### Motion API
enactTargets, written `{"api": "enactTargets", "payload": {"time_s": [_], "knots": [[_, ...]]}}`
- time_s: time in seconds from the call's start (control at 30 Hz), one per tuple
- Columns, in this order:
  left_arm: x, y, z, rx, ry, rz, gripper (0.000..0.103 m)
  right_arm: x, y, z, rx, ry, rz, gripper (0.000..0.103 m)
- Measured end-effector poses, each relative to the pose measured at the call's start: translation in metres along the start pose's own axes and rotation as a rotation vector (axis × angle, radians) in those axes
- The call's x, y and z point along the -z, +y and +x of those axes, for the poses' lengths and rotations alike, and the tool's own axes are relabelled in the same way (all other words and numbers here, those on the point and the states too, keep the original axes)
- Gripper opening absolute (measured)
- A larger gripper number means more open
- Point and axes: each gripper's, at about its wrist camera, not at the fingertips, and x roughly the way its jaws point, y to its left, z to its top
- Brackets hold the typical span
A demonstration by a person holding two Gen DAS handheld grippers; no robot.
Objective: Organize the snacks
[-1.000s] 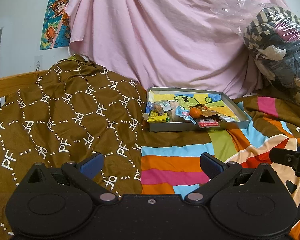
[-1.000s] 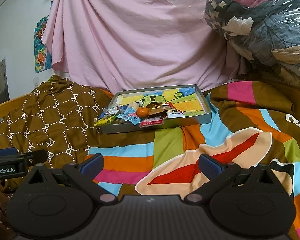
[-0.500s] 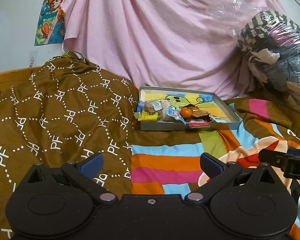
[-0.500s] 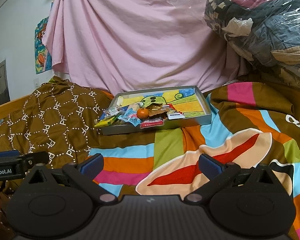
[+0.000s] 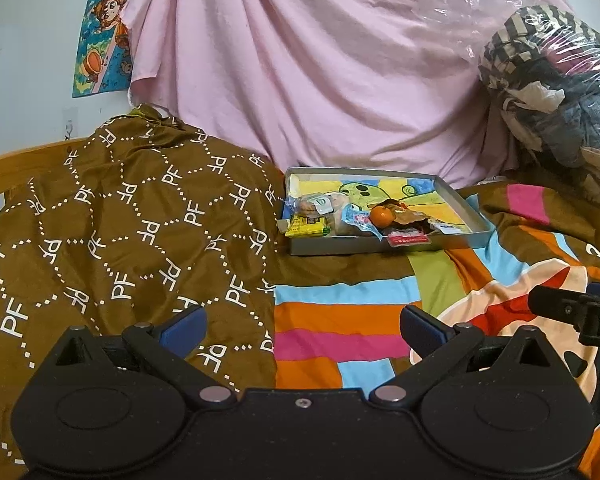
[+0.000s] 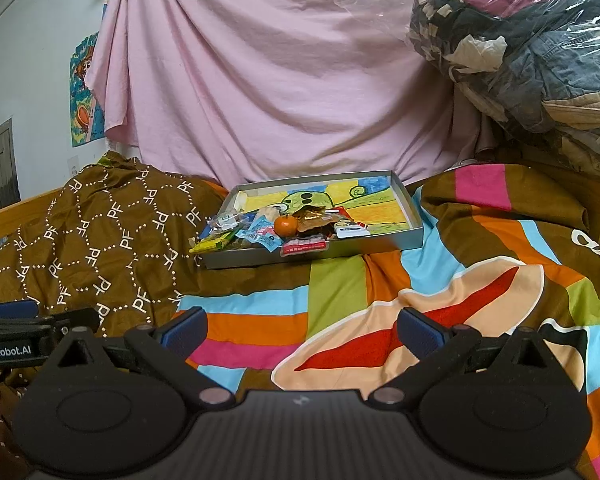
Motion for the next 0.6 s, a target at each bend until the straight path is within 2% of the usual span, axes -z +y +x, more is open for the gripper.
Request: {"api": "enactTargets", "payload": {"time_s": [0.6], "knots": [[0.0014,-0.0022,0.0014,0.014,0.012,0.001,0.102,0.0036,0.0048,0.0019,-0.004,0.027,-0.039,0.103]]}}
